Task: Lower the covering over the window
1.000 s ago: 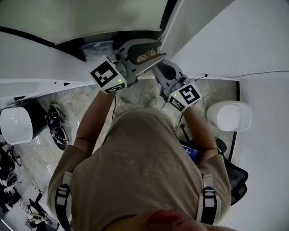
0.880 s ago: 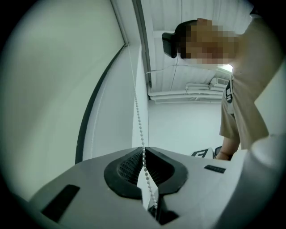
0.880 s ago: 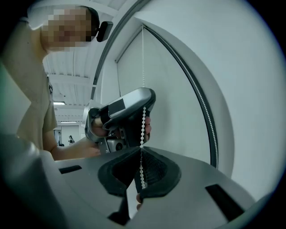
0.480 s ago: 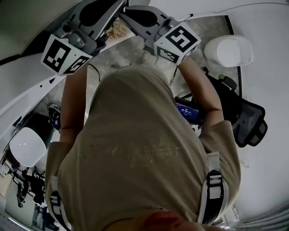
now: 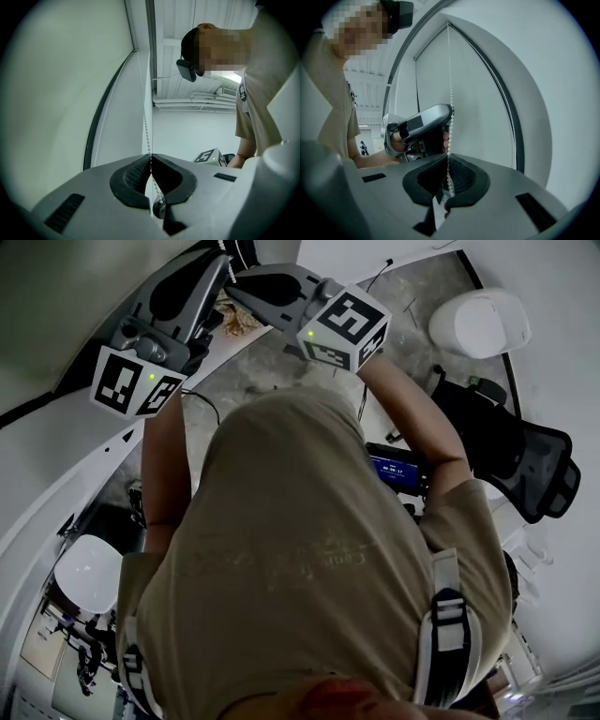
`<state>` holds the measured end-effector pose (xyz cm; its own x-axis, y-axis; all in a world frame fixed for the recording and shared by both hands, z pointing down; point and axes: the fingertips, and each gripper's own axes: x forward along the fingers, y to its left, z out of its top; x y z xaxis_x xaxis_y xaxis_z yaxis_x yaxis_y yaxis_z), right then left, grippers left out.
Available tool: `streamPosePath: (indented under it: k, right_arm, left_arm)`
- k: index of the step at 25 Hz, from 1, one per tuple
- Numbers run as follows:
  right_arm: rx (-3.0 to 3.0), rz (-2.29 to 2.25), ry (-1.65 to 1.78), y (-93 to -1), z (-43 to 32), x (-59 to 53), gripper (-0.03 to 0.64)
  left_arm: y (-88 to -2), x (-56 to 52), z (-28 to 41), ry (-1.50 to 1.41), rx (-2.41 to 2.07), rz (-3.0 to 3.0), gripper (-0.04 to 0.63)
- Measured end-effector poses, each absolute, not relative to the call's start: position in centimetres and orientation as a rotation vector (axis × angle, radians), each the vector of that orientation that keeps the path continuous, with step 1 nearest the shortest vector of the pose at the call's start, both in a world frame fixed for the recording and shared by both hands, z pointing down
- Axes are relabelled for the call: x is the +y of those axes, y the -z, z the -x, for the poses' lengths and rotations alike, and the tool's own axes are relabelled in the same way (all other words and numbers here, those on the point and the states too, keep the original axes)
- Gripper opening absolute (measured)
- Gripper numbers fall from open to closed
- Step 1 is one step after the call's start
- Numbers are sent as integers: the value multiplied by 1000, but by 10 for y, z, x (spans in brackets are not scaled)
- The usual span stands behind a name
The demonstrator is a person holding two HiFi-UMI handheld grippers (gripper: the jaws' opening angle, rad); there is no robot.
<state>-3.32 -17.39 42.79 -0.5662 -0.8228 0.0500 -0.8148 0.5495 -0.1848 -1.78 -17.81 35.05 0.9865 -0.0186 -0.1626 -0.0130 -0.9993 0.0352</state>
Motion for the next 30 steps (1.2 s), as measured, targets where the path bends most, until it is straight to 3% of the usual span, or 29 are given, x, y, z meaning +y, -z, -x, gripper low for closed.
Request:
streamPosePath:
  k: [7,11,18,30]
  right_arm:
    - [2747,1495,135,-439,28,-170,18]
    - [2682,1420,64,-434,28,-155,120]
    - [2563,1312,-77,-369,13,-146,121]
    - [2447,1052,9,-321,1,-153,121]
  left_arm:
    - [-364,-183,19,234,-91,-3090,20]
    - [-373,-188,28,256,-139,-3078,20]
    - [-357,-182,22,294,-149,-3076,20]
    - [-353,-170,4,292,-216,-3015,21]
